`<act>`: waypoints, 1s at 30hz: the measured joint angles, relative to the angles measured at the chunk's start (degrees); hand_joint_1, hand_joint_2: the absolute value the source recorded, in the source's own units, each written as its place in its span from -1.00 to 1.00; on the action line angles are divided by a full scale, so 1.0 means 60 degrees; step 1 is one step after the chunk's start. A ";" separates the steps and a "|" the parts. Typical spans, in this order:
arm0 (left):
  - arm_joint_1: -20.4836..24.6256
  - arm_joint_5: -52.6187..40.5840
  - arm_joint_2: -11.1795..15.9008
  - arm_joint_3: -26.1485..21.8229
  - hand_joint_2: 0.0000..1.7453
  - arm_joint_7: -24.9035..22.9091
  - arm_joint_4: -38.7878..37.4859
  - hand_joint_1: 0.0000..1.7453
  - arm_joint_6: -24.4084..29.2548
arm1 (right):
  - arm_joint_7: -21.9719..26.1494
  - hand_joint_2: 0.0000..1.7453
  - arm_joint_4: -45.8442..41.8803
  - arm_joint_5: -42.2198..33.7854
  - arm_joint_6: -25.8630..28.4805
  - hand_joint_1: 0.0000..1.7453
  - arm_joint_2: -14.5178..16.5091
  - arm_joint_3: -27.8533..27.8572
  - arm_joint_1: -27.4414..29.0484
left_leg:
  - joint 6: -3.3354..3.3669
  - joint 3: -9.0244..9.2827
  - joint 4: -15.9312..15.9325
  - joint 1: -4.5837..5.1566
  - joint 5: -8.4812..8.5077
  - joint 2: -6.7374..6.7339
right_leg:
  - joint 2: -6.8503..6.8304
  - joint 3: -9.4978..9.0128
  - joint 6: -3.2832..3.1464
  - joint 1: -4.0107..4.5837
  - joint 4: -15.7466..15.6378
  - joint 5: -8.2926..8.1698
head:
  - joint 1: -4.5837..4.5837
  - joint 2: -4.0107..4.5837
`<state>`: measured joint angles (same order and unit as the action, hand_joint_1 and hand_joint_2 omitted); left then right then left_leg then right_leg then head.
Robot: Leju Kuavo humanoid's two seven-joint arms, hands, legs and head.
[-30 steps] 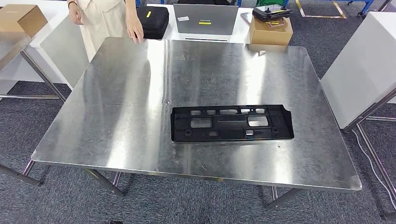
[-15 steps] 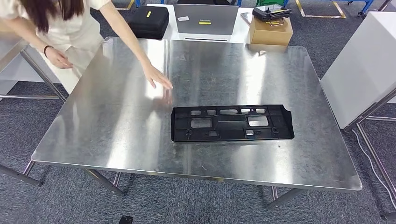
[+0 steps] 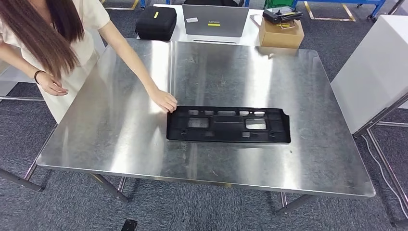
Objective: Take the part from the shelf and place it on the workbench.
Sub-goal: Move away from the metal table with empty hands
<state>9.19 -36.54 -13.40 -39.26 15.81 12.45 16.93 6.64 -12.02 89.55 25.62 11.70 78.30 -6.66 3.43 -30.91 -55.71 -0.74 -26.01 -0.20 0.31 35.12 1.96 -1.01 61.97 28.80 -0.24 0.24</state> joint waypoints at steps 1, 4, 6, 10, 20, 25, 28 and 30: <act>0.0001 -0.0001 -0.0002 0.0006 -1.00 -0.0004 0.0001 -1.00 -0.0005 | -0.0011 1.00 0.0000 0.0000 0.0000 -1.00 0.0000 -0.0004 0.0004 | 0.0023 -0.0028 0.0011 -0.0001 0.0025 -0.0012 | 0.0000 0.0258 -0.0035 -0.0015 0.0637 0.0331 | -0.0035 0.0000; -0.0004 -0.0004 -0.0006 0.0012 -1.00 -0.0024 0.0001 -1.00 -0.0031 | -0.0045 1.00 0.0000 0.0000 0.0002 -1.00 -0.0014 -0.0010 0.0028 | -0.0026 -0.0129 -0.0007 -0.0029 0.0083 -0.0052 | -0.0004 0.0548 0.0118 -0.0111 0.1696 0.0697 | -0.0100 0.0000; 0.0003 -0.0003 -0.0012 0.0013 -1.00 -0.0033 0.0001 -1.00 -0.0048 | -0.0057 1.00 0.0000 0.0000 0.0003 -1.00 -0.0034 -0.0025 0.0030 | -0.0122 -0.0211 -0.0085 -0.0089 0.0105 -0.0052 | -0.0028 -0.0150 0.0383 -0.0219 0.0645 0.0315 | -0.0116 0.0000; 0.0032 -0.0006 -0.0014 0.0018 -1.00 -0.0033 0.0018 -1.00 -0.0061 | -0.0060 1.00 0.0015 0.0007 0.0005 -1.00 -0.0018 -0.0056 -0.0008 | -0.0414 -0.0395 -0.0344 -0.0094 0.0112 0.0000 | 0.0106 -0.0965 0.0365 -0.0158 -0.0696 0.0001 | -0.0142 -0.0001; -0.0001 0.0000 -0.0015 0.0015 -1.00 -0.0027 0.0029 -1.00 -0.0021 | -0.0088 1.00 0.0016 -0.0007 0.0029 -1.00 0.0002 -0.0063 0.0018 | -0.0536 -0.0967 -0.2842 -0.0178 -0.1594 0.0055 | 0.0002 -0.0206 -0.0372 0.0035 -0.0626 -0.0514 | 0.0226 0.0000; 0.0059 0.0000 -0.0009 0.0019 -1.00 -0.0004 0.0062 -1.00 -0.0025 | -0.0090 1.00 0.0021 -0.0030 0.0046 -1.00 0.0043 -0.0063 0.0014 | -0.0216 0.0762 -0.0337 0.0003 -0.0983 0.0055 | -0.0001 -0.0009 -0.0210 0.0104 -0.0640 -0.0825 | 0.0216 0.0000; 0.0077 0.0000 -0.0025 0.0018 -1.00 0.0006 0.0066 -1.00 -0.0025 | -0.0090 1.00 0.0025 -0.0047 0.0073 -1.00 0.0067 -0.0065 0.0011 | -0.0130 0.0650 -0.0133 0.0067 -0.0725 0.0028 | -0.0026 0.0046 -0.0013 0.0083 -0.0655 -0.0935 | 0.0227 0.0000; 0.0101 0.0000 -0.0044 0.0020 -1.00 0.0008 0.0068 -1.00 -0.0025 | -0.0092 1.00 0.0025 -0.0059 0.0084 -1.00 0.0064 -0.0066 0.0017 | -0.0005 0.0444 0.0014 0.0037 -0.0427 -0.0013 | -0.0030 0.0285 -0.0057 0.0099 -0.0181 -0.0437 | 0.0176 0.0000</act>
<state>9.79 -36.54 -13.67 -39.14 15.86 12.86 16.78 6.09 -11.87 89.19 26.12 12.09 77.90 -6.55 3.40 -28.24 -55.63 -0.52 -28.57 -0.28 0.12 36.83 1.62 -0.41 60.88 26.18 0.82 0.24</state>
